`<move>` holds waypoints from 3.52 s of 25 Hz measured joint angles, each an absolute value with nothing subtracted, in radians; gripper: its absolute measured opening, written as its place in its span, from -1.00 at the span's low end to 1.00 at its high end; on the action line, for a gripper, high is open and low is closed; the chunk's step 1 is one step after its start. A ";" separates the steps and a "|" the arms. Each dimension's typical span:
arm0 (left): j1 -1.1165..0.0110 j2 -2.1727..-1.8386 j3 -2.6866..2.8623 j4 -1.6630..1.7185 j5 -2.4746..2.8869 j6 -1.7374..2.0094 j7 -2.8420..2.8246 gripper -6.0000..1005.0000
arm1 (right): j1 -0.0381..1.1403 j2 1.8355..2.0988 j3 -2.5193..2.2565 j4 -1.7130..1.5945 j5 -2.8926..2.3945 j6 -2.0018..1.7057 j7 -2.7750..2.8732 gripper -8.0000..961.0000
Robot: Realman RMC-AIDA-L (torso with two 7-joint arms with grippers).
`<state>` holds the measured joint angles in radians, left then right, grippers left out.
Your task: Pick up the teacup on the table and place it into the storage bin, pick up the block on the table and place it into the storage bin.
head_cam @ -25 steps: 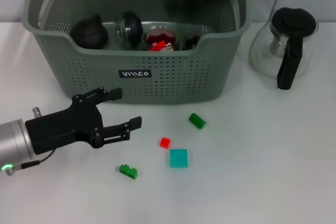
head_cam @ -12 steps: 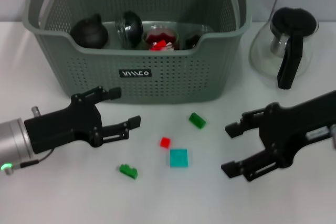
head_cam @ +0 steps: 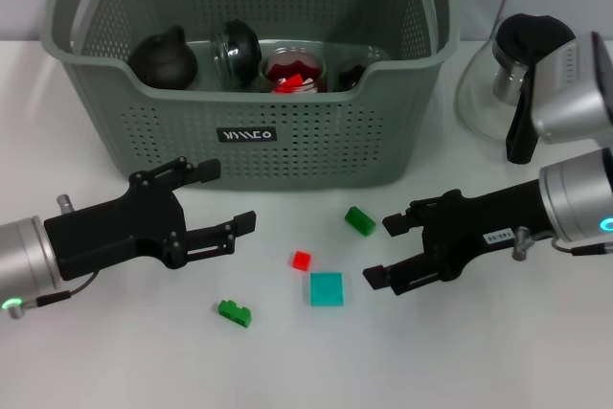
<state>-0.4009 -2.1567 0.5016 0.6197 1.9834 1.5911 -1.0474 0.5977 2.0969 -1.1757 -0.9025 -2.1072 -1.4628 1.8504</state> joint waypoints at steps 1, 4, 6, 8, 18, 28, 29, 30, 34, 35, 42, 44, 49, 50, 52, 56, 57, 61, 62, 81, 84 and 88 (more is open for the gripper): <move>-0.401 -2.157 0.502 0.620 1.983 1.590 -1.047 0.68 | 0.606 2.098 -1.176 -0.888 -2.117 -1.445 1.850 0.93; -0.401 -2.157 0.502 0.620 1.983 1.589 -1.047 0.68 | 0.622 2.100 -1.183 -0.858 -2.135 -1.388 1.850 0.93; -0.401 -2.157 0.502 0.620 1.983 1.589 -1.046 0.68 | 0.628 2.100 -1.195 -0.843 -2.136 -1.345 1.850 0.93; -0.401 -2.157 0.502 0.620 1.983 1.589 -1.046 0.67 | 0.631 2.100 -1.214 -0.832 -2.136 -1.305 1.849 0.93; -0.405 -2.157 0.502 0.620 1.983 1.589 -1.046 0.67 | 0.654 2.103 -1.270 -0.788 -2.131 -1.190 1.827 0.93; -0.406 -2.158 0.502 0.620 1.983 1.591 -1.046 0.67 | 0.677 2.106 -1.313 -0.762 -2.119 -1.088 1.837 0.91; -0.406 -2.158 0.502 0.620 1.983 1.591 -1.046 0.67 | 0.682 2.106 -1.316 -0.758 -2.119 -1.083 1.840 0.91; -0.407 -2.158 0.502 0.620 1.983 1.592 -1.046 0.67 | 0.687 2.106 -1.319 -0.753 -2.119 -1.078 1.843 0.90; -0.406 -2.158 0.502 0.620 1.983 1.593 -1.046 0.67 | 0.696 2.106 -1.341 -0.745 -2.118 -1.055 1.848 0.88; -0.407 -2.158 0.502 0.620 1.983 1.594 -1.046 0.67 | 0.698 2.106 -1.346 -0.744 -2.118 -1.049 1.850 0.88; -0.407 -2.158 0.502 0.620 1.983 1.599 -1.046 0.67 | 0.707 2.105 -1.396 -0.739 -2.122 -1.001 1.881 0.85; -0.407 -2.159 0.502 0.620 1.983 1.599 -1.046 0.67 | 0.707 2.105 -1.416 -0.739 -2.124 -0.988 1.888 0.85; -0.407 -2.160 0.502 0.620 1.983 1.600 -1.046 0.67 | 0.710 2.105 -1.447 -0.739 -2.124 -0.964 1.898 0.83; -0.407 -2.160 0.502 0.620 1.983 1.600 -1.046 0.67 | 0.711 2.105 -1.449 -0.739 -2.124 -0.963 1.898 0.83; -0.407 -2.160 0.502 0.620 1.983 1.600 -1.046 0.67 | 0.713 2.105 -1.450 -0.739 -2.124 -0.960 1.899 0.82; -0.407 -2.161 0.502 0.619 1.983 1.600 -1.046 0.67 | 0.714 2.105 -1.455 -0.735 -2.124 -0.955 1.902 0.80; -0.407 -2.161 0.502 0.619 1.983 1.600 -1.046 0.67 | 0.715 2.106 -1.458 -0.731 -2.124 -0.952 1.905 0.80; -0.407 -2.160 0.502 0.618 1.983 1.600 -1.046 0.67 | 0.736 2.106 -1.482 -0.693 -2.126 -0.931 1.925 0.79; -0.407 -2.160 0.502 0.618 1.983 1.600 -1.046 0.67 | 0.743 2.106 -1.487 -0.682 -2.126 -0.925 1.927 0.75; -0.401 -2.161 0.502 0.618 1.983 1.600 -1.046 0.67 | 0.788 2.111 -1.521 -0.596 -2.118 -0.855 1.940 -0.37; -0.402 -2.161 0.502 0.618 1.983 1.597 -1.046 0.67 | 0.792 2.111 -1.540 -0.596 -2.118 -0.852 1.957 -0.49; -0.402 -2.161 0.502 0.618 1.983 1.595 -1.046 0.67 | 0.796 2.108 -1.555 -0.604 -2.118 -0.873 1.967 -0.60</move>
<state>-0.4018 -2.1614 0.5016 0.6181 1.9834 1.5954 -1.0463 0.7961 2.1077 -1.5555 -0.6037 -2.1175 -0.8732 1.9666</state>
